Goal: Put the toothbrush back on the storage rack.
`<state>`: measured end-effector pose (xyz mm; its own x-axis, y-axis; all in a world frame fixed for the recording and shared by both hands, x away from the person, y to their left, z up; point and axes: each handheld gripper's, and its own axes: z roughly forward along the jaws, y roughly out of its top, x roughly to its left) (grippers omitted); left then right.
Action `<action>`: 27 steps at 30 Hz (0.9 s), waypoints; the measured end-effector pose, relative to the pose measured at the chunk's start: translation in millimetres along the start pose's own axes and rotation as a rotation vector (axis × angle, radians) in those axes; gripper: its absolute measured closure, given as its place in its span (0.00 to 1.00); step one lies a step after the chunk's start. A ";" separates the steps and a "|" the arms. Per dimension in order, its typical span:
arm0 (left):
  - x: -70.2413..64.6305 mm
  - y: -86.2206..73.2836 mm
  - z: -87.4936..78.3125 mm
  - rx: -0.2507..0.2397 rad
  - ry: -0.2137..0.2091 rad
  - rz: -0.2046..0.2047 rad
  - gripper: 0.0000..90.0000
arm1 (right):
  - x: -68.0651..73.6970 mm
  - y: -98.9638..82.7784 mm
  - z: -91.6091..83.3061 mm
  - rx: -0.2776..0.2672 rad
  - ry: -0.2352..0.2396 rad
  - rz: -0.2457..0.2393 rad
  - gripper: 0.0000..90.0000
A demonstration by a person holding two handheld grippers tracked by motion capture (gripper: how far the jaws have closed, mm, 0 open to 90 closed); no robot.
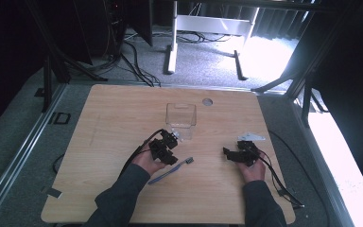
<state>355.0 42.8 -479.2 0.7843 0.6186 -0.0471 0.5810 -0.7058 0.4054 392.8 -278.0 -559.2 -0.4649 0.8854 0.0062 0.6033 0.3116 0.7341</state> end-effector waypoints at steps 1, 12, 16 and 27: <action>-0.7 0.2 0.6 0.005 -0.002 0.001 0.73 | 0.0 0.0 0.0 0.000 0.000 0.000 0.26; -3.1 1.6 7.3 0.052 -0.020 -0.003 0.75 | 0.2 0.0 0.0 0.001 -0.002 -0.002 0.26; -3.6 2.1 9.7 0.071 -0.025 -0.008 0.76 | 0.3 0.0 0.0 0.002 -0.002 -0.002 0.26; -6.9 4.4 17.1 0.120 -0.018 0.001 0.81 | 0.4 0.1 0.0 0.002 -0.003 -0.002 0.26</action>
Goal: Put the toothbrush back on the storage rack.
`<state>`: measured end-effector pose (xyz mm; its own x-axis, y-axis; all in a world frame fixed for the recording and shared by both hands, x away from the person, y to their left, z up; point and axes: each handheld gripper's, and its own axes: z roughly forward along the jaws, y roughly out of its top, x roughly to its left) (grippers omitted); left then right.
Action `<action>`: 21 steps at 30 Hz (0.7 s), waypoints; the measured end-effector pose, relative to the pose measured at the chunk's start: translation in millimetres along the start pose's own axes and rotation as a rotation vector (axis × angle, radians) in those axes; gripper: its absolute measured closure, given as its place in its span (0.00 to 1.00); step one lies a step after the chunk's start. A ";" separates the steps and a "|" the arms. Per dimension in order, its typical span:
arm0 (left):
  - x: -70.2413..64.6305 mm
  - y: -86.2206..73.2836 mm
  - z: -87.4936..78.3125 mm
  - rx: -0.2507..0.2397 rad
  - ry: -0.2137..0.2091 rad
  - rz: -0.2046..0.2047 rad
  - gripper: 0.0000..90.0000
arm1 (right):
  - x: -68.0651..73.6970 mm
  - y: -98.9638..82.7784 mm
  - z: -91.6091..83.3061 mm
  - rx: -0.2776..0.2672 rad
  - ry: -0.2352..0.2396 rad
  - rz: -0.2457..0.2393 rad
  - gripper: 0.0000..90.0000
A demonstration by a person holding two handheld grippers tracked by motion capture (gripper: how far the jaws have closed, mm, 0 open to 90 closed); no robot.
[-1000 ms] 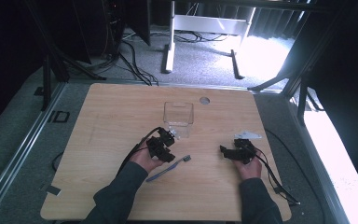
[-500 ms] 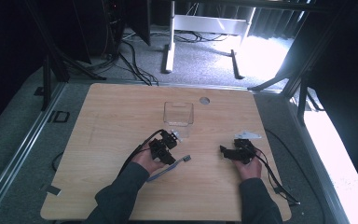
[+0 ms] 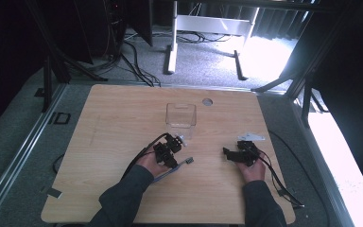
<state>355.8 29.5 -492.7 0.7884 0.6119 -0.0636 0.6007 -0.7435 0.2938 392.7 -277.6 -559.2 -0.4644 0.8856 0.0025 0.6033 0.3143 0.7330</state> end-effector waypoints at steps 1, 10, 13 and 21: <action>-0.4 0.1 0.7 0.002 0.002 0.000 0.81 | 0.0 0.0 0.0 0.000 0.000 0.000 0.26; -1.5 0.9 3.0 0.016 0.012 0.009 0.82 | 0.0 0.0 0.0 0.000 0.000 0.000 0.26; -2.3 1.0 3.8 0.015 0.017 0.013 0.82 | 0.0 0.0 0.0 0.000 0.000 0.000 0.26; -4.5 2.2 6.9 0.030 0.021 0.027 0.82 | -0.2 0.0 0.1 0.000 0.000 -0.001 0.26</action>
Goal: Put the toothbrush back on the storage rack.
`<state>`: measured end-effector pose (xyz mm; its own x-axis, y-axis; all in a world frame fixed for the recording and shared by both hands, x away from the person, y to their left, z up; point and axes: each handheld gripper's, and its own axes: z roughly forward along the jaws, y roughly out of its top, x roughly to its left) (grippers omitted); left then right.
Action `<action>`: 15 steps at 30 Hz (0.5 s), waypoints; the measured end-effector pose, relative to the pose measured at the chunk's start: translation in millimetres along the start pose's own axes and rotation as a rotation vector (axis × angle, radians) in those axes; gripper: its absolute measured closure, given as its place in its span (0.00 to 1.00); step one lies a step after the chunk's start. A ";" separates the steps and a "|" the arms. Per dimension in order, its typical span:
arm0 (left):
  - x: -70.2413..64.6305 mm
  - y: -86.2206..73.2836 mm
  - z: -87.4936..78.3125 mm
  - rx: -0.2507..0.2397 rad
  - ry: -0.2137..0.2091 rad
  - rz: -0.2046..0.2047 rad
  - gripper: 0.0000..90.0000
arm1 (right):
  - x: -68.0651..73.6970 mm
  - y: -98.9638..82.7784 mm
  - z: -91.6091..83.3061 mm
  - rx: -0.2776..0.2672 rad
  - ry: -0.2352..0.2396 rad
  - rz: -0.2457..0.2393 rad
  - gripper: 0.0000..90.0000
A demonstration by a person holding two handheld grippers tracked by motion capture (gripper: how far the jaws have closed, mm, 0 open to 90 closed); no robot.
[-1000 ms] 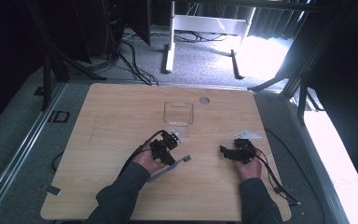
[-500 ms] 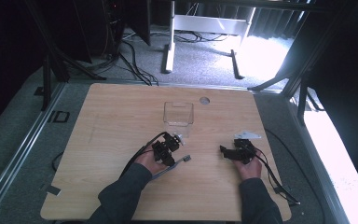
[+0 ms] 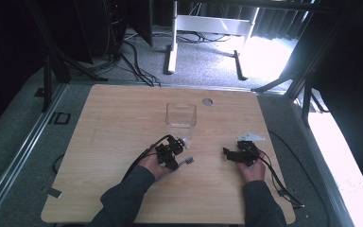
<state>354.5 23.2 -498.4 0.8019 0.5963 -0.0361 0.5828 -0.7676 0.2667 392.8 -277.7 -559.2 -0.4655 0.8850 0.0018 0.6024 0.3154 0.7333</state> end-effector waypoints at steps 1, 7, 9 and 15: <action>-0.3 0.1 0.5 0.002 0.001 0.004 0.82 | 0.1 0.0 0.0 0.000 0.000 0.001 0.26; -1.9 0.8 2.9 0.010 0.007 0.015 0.82 | 0.1 0.0 0.0 0.000 0.000 0.001 0.26; -2.7 1.3 4.4 0.011 0.010 0.013 0.82 | 0.1 0.1 0.0 0.000 0.000 0.001 0.26; -3.8 2.2 10.0 0.032 0.008 0.022 0.82 | 0.1 0.1 0.0 0.000 0.000 0.001 0.26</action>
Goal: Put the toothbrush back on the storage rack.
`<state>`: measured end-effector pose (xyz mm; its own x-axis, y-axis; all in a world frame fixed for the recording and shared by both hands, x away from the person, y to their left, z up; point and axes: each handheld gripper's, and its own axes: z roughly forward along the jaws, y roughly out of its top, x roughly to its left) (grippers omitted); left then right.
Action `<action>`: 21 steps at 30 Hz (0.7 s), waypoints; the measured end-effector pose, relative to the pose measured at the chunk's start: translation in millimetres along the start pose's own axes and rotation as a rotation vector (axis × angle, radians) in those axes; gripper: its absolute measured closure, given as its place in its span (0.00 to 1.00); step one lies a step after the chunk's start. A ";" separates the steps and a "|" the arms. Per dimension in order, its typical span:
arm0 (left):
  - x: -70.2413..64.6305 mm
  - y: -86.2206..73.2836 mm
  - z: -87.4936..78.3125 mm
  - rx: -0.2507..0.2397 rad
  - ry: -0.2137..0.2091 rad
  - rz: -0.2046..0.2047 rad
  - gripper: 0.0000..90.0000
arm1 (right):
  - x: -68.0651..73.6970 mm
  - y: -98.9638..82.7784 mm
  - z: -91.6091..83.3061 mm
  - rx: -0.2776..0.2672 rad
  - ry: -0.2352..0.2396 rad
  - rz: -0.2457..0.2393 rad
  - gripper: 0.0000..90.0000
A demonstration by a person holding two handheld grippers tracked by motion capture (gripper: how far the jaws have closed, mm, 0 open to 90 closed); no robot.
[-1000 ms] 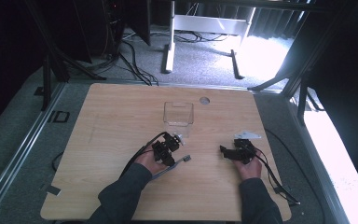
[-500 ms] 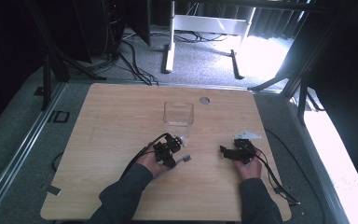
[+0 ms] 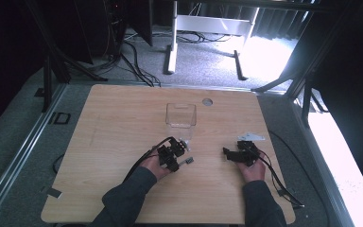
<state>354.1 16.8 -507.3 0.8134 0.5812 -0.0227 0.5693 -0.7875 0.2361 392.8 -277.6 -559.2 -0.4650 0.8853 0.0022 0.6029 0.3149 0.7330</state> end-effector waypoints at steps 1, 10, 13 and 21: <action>0.0 0.0 0.9 0.003 0.000 0.001 0.82 | 0.0 0.0 0.0 0.000 0.000 0.000 0.26; -0.2 -0.1 5.8 0.027 -0.003 -0.001 0.84 | 0.0 0.0 0.0 0.000 0.000 0.000 0.26; -0.3 -0.2 7.0 0.036 -0.002 0.004 0.85 | 0.0 0.0 0.0 0.000 0.000 0.000 0.26; -1.0 -0.3 10.3 0.055 0.001 0.004 0.87 | 0.0 0.0 0.0 0.000 0.000 0.000 0.26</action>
<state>354.3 14.4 -517.4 0.8155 0.5783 -0.0208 0.5719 -0.7999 0.1822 392.8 -277.6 -559.2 -0.4650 0.8853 0.0021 0.6029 0.3149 0.7331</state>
